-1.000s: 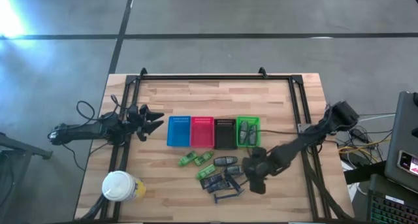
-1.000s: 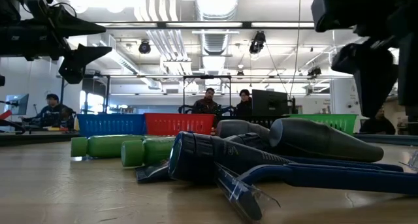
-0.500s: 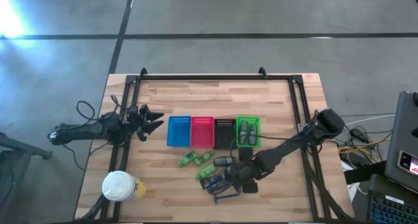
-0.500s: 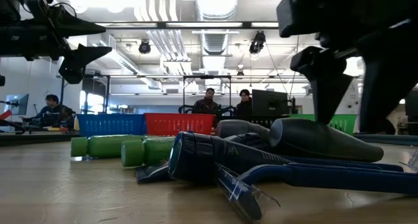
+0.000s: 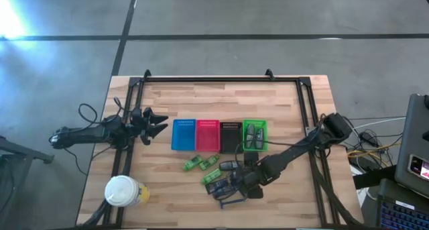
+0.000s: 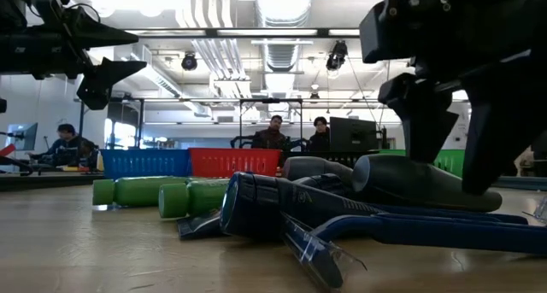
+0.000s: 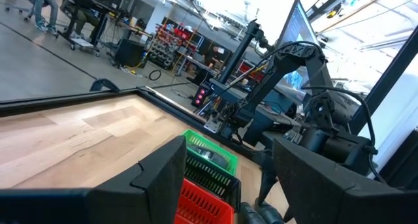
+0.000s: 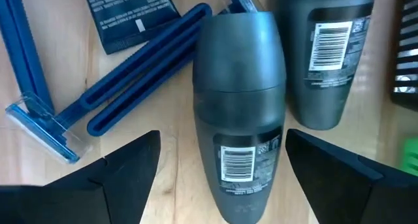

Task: Pick & Place Travel size toiletries
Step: Put the deodorant into the green bin

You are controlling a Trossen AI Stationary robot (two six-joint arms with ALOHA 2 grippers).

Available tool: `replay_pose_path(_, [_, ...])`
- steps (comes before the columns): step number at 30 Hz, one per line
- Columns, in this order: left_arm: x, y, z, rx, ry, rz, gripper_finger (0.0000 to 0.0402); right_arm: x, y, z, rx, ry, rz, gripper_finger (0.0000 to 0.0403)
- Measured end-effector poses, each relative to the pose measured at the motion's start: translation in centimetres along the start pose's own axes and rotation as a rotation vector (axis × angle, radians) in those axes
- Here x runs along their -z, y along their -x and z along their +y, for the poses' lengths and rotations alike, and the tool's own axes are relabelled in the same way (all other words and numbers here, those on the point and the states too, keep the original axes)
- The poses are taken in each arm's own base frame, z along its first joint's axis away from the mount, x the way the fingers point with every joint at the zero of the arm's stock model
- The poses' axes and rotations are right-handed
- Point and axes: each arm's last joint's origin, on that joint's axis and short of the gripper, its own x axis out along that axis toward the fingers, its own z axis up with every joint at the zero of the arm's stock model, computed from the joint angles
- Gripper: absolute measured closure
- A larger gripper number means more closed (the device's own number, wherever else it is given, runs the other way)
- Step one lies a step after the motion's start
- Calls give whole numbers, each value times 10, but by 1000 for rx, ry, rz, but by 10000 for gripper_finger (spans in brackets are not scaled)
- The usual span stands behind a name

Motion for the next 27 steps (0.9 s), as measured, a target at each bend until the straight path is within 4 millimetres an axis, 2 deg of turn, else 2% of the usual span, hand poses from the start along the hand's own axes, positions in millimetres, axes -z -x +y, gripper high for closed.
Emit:
replay_pose_path(12, [0,0,0,0,0,1,168,-7,-9,-11,-46,-54,-52,110])
replay_pose_path(18, [0,0,0,0,0,0,167,-12,-9,-14,-55,-56,-90,96])
replay_pose_path(27, [0,0,0,0,0,0,167,-5,-23,-18,-65,-73,-117,80])
